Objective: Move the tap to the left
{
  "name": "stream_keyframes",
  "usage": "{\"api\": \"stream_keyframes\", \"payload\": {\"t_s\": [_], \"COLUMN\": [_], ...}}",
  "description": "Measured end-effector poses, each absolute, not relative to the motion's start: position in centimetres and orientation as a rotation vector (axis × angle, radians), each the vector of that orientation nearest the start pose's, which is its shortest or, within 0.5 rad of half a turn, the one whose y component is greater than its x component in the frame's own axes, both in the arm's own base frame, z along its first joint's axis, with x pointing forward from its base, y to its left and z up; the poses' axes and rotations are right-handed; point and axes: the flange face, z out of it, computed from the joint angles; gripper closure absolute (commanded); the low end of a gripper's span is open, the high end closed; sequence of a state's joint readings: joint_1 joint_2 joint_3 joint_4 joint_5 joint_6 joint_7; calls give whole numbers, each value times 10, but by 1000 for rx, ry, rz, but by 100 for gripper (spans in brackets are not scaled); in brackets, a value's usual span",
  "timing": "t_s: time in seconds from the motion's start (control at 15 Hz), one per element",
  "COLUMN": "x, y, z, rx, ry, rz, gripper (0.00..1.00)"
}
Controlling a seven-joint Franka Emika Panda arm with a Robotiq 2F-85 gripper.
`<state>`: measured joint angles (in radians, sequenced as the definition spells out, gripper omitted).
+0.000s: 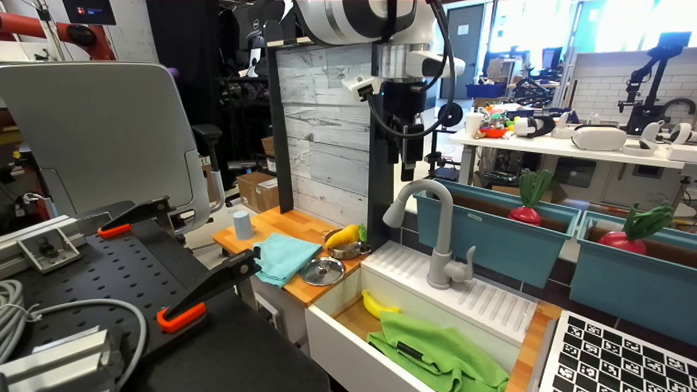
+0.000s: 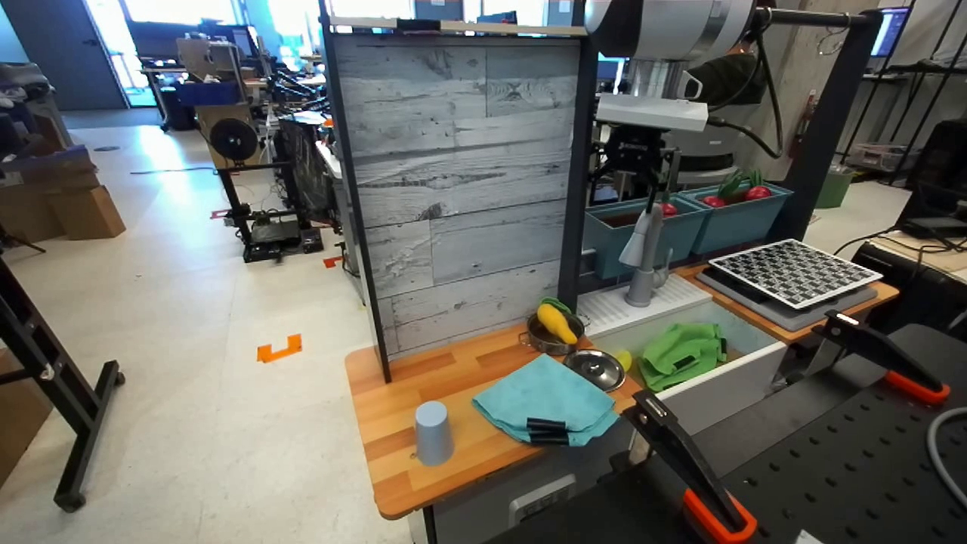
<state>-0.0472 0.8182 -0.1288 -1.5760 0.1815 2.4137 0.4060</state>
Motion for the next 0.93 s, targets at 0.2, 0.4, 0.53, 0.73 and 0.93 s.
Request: {"api": "stream_keyframes", "payload": {"t_s": [0.2, 0.4, 0.53, 0.73, 0.93], "x": [684, 673, 662, 640, 615], "y": [-110, -111, -113, -118, -126], "z": [162, 167, 174, 185, 201], "rx": [-2942, -2949, -2950, -2947, -2943], "ry": [1003, 976, 965, 956, 947], "rz": [-54, -51, -37, -11, 4], "gripper": [0, 0, 0, 0, 0]}}
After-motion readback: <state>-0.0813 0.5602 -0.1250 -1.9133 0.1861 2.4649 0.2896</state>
